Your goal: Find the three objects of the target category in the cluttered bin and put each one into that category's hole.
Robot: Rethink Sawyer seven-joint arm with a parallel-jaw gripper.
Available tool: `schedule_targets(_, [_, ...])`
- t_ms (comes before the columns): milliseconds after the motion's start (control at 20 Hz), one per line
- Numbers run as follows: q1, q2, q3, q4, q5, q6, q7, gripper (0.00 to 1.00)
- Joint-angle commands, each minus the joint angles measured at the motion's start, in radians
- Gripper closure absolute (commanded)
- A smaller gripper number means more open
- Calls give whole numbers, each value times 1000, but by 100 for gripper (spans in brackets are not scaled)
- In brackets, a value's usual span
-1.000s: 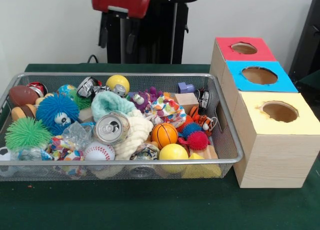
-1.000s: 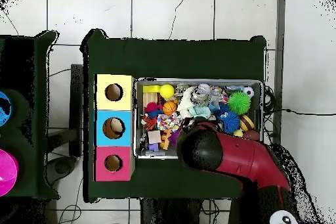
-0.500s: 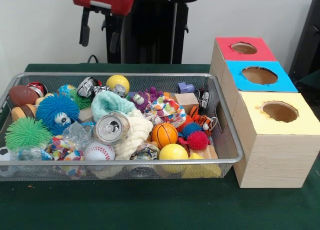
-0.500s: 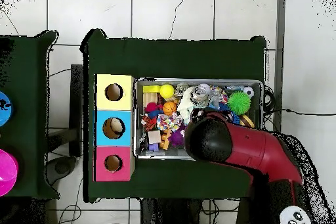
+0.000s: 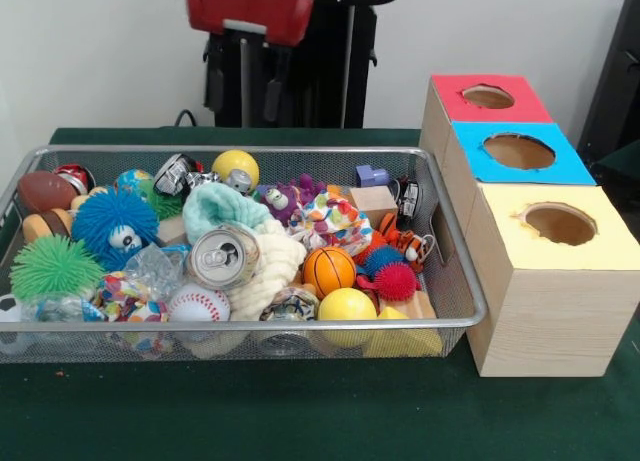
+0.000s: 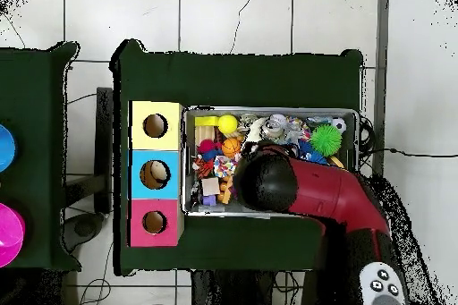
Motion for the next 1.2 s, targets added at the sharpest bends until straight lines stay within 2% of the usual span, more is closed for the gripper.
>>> schedule_targets(50, [51, 66, 84, -2, 47, 65, 137, 0])
schedule_targets(350, [106, 102, 39, -35, 31, 26, 162, 0])
schedule_targets(850, [155, 149, 16, -105, 48, 17, 184, 0])
schedule_targets(1200, [156, 235, 8, -220, 21, 17, 147, 0])
